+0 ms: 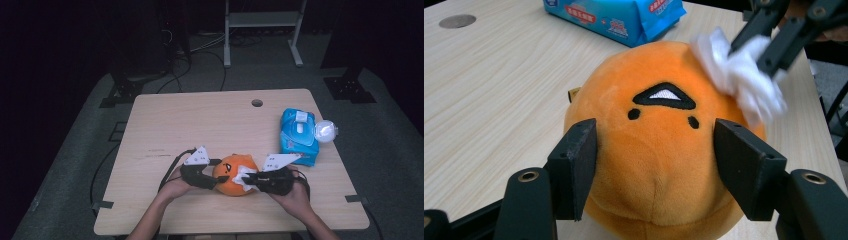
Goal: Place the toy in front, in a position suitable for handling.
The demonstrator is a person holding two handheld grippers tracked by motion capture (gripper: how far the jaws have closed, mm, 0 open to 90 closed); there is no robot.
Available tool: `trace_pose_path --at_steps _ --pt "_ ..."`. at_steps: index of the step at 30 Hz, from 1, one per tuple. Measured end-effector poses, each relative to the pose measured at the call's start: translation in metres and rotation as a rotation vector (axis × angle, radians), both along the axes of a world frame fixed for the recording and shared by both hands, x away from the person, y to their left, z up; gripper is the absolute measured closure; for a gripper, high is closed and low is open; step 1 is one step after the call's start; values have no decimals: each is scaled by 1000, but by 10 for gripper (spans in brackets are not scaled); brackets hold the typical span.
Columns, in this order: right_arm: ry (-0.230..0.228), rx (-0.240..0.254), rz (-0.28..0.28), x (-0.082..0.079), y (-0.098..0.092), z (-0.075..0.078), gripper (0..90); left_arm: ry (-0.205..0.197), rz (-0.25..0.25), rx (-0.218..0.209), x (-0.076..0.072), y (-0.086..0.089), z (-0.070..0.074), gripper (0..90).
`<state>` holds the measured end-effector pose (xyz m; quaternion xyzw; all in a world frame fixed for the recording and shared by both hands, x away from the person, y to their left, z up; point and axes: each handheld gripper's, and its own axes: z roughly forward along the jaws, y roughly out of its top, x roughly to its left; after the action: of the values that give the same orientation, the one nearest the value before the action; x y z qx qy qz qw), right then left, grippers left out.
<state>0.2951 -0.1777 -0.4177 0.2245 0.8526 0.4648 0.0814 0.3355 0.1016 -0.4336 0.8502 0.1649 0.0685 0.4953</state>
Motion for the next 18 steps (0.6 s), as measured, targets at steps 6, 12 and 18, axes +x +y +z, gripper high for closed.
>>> trace_pose_path --at_steps 6,12,18 --pt "27 12 -86 6 -24 -2 826 9 -2 -16 4 2 -5 358" --pt "8 22 -35 5 -3 2 824 -24 -29 16 -2 -2 -6 357" --pt "27 29 -57 9 -13 -1 824 -6 -39 -2 -2 -1 -3 326"
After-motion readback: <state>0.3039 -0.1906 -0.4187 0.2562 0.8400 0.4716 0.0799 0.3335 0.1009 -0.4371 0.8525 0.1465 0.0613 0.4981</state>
